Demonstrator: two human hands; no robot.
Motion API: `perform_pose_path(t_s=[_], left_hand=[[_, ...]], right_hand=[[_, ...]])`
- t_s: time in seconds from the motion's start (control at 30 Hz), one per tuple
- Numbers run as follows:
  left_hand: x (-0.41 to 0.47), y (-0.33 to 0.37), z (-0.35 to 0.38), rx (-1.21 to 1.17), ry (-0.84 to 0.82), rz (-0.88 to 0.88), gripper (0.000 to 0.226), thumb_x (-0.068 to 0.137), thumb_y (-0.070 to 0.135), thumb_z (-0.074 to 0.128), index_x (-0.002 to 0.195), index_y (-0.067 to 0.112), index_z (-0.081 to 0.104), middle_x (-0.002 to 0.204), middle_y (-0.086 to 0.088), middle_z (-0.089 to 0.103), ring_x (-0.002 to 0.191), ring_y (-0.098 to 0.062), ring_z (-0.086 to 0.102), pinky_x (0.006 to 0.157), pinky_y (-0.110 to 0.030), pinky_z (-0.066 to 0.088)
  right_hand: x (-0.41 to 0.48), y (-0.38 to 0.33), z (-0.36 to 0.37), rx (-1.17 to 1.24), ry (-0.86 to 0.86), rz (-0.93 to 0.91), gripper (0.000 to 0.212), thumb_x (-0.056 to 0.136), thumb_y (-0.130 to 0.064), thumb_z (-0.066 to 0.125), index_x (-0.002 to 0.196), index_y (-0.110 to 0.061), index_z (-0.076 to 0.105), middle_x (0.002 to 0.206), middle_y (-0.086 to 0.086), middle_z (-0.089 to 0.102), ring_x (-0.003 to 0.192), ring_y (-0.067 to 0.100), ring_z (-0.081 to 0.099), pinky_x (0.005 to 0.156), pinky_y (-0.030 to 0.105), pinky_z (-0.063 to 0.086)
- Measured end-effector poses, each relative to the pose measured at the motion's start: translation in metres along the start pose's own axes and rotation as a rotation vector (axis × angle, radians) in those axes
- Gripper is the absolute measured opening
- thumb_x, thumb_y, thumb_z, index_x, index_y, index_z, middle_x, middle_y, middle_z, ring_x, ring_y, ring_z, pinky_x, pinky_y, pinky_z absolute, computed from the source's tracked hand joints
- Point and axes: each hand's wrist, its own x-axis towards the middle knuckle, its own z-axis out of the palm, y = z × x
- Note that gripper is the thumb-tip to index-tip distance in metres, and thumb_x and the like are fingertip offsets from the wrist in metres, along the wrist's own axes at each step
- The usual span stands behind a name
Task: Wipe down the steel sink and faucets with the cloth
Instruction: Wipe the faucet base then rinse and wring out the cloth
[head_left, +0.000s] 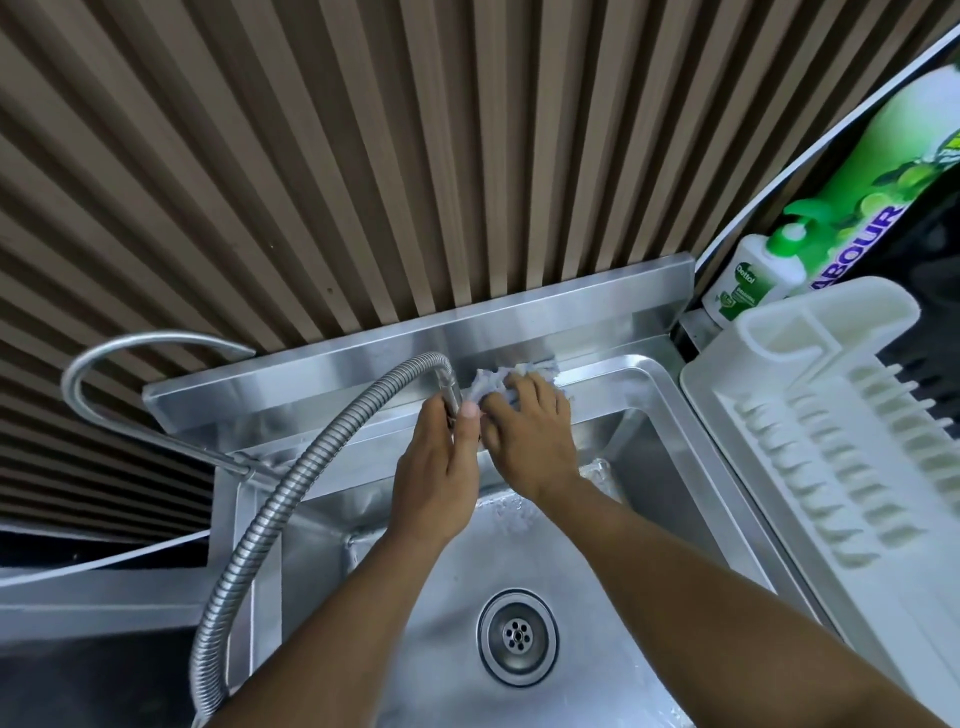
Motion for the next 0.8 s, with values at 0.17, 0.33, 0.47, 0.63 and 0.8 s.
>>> perform_pose_path(t_s=[0.17, 0.33, 0.47, 0.63, 0.8], left_hand=[[0.004, -0.006, 0.003, -0.005, 0.011, 0.031, 0.054, 0.087, 0.075, 0.014, 0.101, 0.032, 0.043, 0.097, 0.012, 0.06, 0.089, -0.016, 0.056, 0.077, -0.038, 0.041], [0.005, -0.008, 0.004, -0.006, 0.008, 0.028, 0.057, 0.088, 0.075, 0.014, 0.106, 0.031, 0.045, 0.102, 0.014, 0.061, 0.092, -0.013, 0.058, 0.08, -0.037, 0.043], [0.004, -0.007, 0.005, -0.018, 0.021, 0.026, 0.055, 0.088, 0.074, 0.014, 0.104, 0.031, 0.045, 0.1, 0.014, 0.06, 0.091, -0.014, 0.056, 0.078, -0.036, 0.04], [0.004, -0.006, 0.006, -0.015, 0.045, 0.009, 0.057, 0.085, 0.074, 0.013, 0.101, 0.03, 0.046, 0.1, 0.014, 0.059, 0.091, -0.017, 0.055, 0.075, -0.034, 0.035], [0.004, -0.006, 0.005, -0.002, 0.041, 0.032, 0.054, 0.088, 0.072, 0.014, 0.099, 0.03, 0.045, 0.098, 0.013, 0.06, 0.087, -0.016, 0.054, 0.073, -0.034, 0.036]], right_hand=[[-0.015, 0.047, -0.011, -0.067, -0.012, 0.077, 0.035, 0.09, -0.034, 0.048, 0.114, -0.012, 0.06, 0.129, 0.021, 0.053, 0.118, 0.041, 0.05, 0.096, 0.05, 0.041], [0.018, 0.074, -0.027, -0.061, -0.083, 0.606, 0.073, 0.092, -0.038, 0.023, 0.149, 0.007, 0.029, 0.157, 0.032, 0.023, 0.147, 0.046, 0.02, 0.118, 0.061, 0.016], [0.025, 0.026, -0.014, -0.07, -0.116, 0.695, 0.069, 0.093, -0.032, 0.023, 0.15, 0.007, 0.03, 0.16, 0.031, 0.02, 0.15, 0.046, 0.014, 0.119, 0.062, 0.009], [-0.018, -0.031, 0.007, -0.066, -0.244, 0.12, 0.061, 0.101, -0.03, 0.036, 0.158, -0.012, 0.021, 0.167, 0.016, 0.01, 0.153, 0.042, 0.004, 0.12, 0.057, 0.0], [-0.013, 0.003, -0.011, -0.092, -0.28, 0.183, 0.069, 0.099, -0.043, 0.006, 0.16, -0.01, 0.006, 0.167, 0.017, -0.002, 0.153, 0.038, -0.005, 0.121, 0.052, -0.008]])
